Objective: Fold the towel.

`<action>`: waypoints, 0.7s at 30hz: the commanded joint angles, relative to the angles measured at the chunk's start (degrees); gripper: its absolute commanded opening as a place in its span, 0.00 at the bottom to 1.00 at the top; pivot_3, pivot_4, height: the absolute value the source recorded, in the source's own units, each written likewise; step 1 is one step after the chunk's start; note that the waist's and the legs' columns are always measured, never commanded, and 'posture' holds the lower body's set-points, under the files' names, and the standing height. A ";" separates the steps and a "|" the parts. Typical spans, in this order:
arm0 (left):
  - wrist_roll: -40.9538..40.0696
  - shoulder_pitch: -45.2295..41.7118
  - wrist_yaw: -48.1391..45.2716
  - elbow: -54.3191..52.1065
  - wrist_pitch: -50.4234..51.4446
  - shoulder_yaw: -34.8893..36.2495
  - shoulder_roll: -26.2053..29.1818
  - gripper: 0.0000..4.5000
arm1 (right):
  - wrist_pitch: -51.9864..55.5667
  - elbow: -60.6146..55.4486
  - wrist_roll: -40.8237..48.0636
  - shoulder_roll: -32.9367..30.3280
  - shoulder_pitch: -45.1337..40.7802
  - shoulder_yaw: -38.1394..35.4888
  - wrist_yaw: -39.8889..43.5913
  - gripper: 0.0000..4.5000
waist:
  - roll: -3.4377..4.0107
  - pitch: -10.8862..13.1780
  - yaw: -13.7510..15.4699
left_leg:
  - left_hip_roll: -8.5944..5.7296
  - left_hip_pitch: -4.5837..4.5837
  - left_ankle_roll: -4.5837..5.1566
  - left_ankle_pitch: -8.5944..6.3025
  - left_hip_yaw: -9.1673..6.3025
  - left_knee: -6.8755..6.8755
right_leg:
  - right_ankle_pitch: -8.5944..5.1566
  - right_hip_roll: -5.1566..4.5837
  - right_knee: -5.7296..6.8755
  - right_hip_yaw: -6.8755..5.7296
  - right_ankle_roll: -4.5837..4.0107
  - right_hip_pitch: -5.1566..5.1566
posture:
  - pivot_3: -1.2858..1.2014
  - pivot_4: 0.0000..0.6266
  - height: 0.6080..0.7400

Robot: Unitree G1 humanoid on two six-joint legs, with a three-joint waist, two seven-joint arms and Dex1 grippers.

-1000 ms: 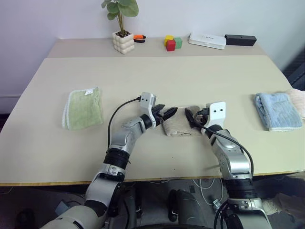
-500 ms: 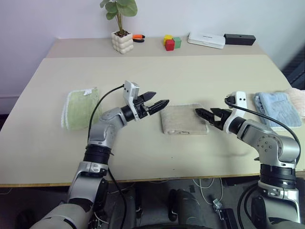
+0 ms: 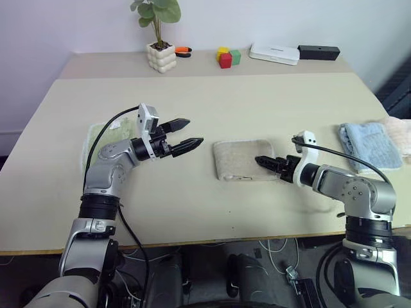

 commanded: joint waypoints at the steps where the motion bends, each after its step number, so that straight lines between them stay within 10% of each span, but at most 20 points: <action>1: 1.21 -0.46 0.42 -1.59 -2.11 -0.39 0.17 1.00 | 2.42 0.87 2.34 1.61 -1.26 0.18 0.93 0.36 | 0.00 0.00 -0.05 | 0.00 0.00 0.00 0.00 0.01 -0.02 | 0.00 0.01 0.00 0.00 0.00 -0.01 | 0.52 0.24 1.00; 4: 0.59 -0.34 1.20 -1.83 -1.61 0.02 -0.66 1.00 | 1.73 2.60 1.71 2.29 -2.40 -0.42 0.29 0.02 | 0.00 0.00 0.07 | 0.00 0.00 -0.01 0.00 0.03 -0.03 | 0.00 0.01 0.01 0.01 0.00 -0.02 | 0.52 0.24 1.00; 21: 0.45 -5.03 1.46 4.61 -5.89 1.18 -5.46 1.00 | -19.29 0.21 17.61 7.75 -9.86 -35.39 -23.88 0.01 | 0.09 0.05 0.39 | -0.04 -0.04 -0.01 0.01 0.07 -0.01 | 0.01 -0.02 0.00 0.01 0.02 -0.01 | 0.52 0.24 1.00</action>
